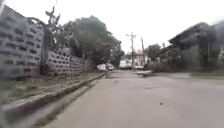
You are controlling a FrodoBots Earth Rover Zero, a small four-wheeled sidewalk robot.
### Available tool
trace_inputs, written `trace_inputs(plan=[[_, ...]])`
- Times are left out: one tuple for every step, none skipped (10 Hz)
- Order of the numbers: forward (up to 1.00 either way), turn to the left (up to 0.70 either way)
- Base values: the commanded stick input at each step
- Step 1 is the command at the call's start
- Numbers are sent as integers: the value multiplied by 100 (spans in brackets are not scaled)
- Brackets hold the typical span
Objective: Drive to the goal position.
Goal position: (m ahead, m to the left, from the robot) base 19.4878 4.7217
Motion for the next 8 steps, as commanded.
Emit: trace_inputs(plan=[[68, 0], [69, 0], [69, 0], [70, 0], [70, 0], [70, -5], [70, -35], [70, -35]])
